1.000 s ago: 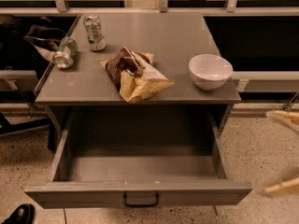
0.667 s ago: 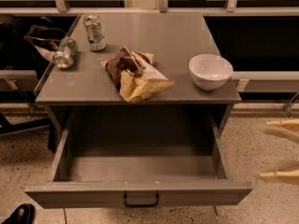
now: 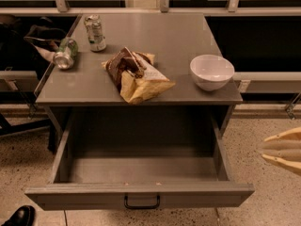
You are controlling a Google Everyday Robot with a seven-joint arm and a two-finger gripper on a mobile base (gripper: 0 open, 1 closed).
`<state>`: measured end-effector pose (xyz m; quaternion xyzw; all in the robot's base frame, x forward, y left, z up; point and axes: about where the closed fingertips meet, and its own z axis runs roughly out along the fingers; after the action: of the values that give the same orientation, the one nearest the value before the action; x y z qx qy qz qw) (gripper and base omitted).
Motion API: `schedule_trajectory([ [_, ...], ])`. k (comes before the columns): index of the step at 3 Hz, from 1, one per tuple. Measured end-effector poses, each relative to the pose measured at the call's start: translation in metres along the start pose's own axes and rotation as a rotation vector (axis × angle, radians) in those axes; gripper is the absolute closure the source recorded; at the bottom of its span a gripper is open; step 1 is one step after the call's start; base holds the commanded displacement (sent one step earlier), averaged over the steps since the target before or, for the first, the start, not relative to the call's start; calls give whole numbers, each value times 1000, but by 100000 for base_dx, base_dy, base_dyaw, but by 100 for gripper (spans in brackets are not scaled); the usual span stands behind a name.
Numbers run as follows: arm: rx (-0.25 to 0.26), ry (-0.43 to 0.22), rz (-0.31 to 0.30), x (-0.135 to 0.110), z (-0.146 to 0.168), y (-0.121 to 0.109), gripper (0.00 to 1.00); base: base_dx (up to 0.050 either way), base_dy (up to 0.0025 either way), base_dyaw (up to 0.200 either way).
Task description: Close top drawer
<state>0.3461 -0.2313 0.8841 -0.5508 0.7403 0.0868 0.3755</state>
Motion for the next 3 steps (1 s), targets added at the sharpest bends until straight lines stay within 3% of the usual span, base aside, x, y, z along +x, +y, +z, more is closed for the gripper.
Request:
schedule_trajectory([
  [3, -95, -79, 121, 39, 46, 50, 100, 0, 0, 0],
])
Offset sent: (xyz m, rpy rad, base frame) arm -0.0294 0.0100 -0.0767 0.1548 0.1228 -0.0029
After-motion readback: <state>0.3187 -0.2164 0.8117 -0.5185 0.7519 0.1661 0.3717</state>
